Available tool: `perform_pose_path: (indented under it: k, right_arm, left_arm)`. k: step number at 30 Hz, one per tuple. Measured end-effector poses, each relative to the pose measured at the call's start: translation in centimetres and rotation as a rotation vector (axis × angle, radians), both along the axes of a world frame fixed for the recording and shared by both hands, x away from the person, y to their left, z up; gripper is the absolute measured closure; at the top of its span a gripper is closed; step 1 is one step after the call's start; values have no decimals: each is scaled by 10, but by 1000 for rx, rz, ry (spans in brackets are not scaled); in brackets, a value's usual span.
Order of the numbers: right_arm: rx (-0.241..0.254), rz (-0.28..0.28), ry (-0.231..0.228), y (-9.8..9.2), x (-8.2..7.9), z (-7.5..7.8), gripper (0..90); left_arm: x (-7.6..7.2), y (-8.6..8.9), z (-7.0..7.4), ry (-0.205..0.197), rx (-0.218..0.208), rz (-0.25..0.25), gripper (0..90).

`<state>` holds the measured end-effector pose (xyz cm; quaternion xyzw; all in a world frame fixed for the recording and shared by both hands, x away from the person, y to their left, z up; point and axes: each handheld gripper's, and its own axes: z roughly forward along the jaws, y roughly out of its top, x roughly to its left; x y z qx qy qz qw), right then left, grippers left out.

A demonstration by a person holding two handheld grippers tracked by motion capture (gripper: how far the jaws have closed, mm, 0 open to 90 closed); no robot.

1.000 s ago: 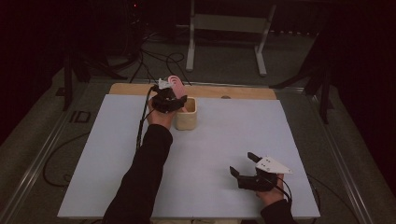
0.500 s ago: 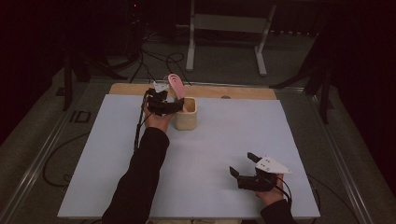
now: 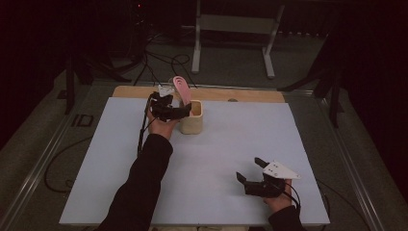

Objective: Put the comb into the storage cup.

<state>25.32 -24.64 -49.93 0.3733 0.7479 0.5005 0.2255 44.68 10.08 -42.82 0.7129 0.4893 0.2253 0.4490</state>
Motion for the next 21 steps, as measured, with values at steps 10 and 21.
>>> perform_pose_path:
  k: [10,21]
  right_arm:
    - [-3,0,0,0,0,0,106]
    - [-3,0,2,1,0,0,106]
  left_arm:
    - [-17,11,-5,-9,-31,-20,2]
    - [-43,30,-11,-41,-23,-56,2]
